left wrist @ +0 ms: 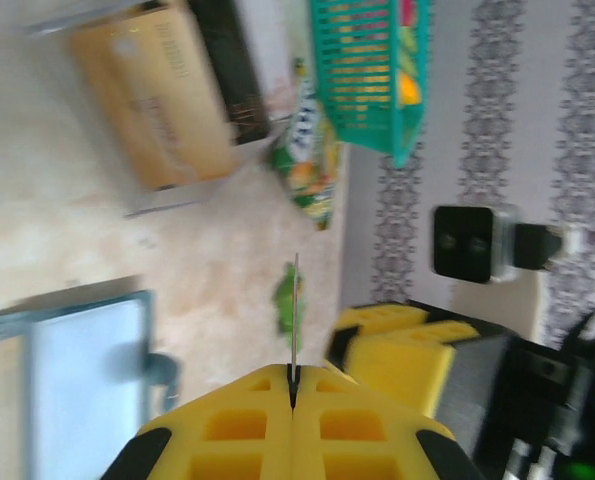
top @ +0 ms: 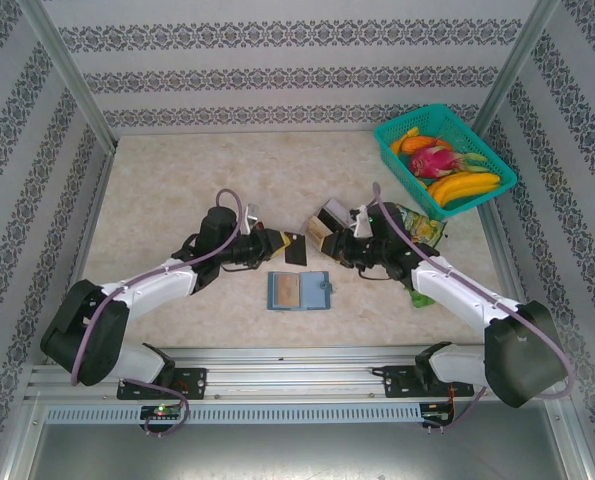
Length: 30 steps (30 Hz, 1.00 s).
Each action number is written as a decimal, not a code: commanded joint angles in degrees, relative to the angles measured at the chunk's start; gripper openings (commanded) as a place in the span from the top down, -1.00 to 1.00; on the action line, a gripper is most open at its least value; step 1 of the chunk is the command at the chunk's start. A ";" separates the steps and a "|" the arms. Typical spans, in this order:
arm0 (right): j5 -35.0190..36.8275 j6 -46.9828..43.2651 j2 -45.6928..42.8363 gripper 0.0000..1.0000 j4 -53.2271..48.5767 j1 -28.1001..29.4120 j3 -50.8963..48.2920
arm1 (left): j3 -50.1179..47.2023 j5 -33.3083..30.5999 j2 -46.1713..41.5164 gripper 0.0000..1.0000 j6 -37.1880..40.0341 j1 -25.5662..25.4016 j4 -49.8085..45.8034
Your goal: Put the credit cards into the card holder
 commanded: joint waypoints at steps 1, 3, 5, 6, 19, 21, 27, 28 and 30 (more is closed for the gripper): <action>6.01 -3.61 0.39 0.66 -2.86 5.07 -1.74 | -3.92 -4.26 -1.11 1.00 6.00 -2.01 -5.06; 7.67 -3.84 2.00 0.76 -2.98 7.79 -1.51 | -5.57 -5.74 -1.41 1.00 6.75 -3.75 -4.42; 12.07 -3.91 2.99 0.77 -3.35 10.39 -1.78 | -6.44 -9.16 -2.14 1.00 7.67 -5.35 -6.27; 13.76 -3.68 3.68 0.77 -3.16 11.24 -2.01 | -7.14 -11.16 -2.50 1.00 7.94 -5.94 -6.22; 15.65 -7.05 13.83 0.79 -1.94 12.13 -2.37 | -8.47 -11.51 3.05 1.00 11.20 -9.04 3.31; 15.87 -7.25 14.16 0.79 -2.57 11.78 -2.37 | -8.04 -11.76 3.69 1.00 11.59 -9.36 3.50; 18.29 -8.19 14.54 0.77 -5.71 11.61 -1.76 | -7.15 -12.20 6.30 1.00 11.13 -9.81 3.57; 19.19 -8.48 14.47 0.77 -6.75 11.62 -1.42 | -7.11 -12.33 6.57 1.00 10.97 -9.85 3.85; 19.45 -9.06 14.43 0.76 -7.08 11.66 -1.31 | -7.05 -12.20 7.02 1.00 10.90 -9.85 4.35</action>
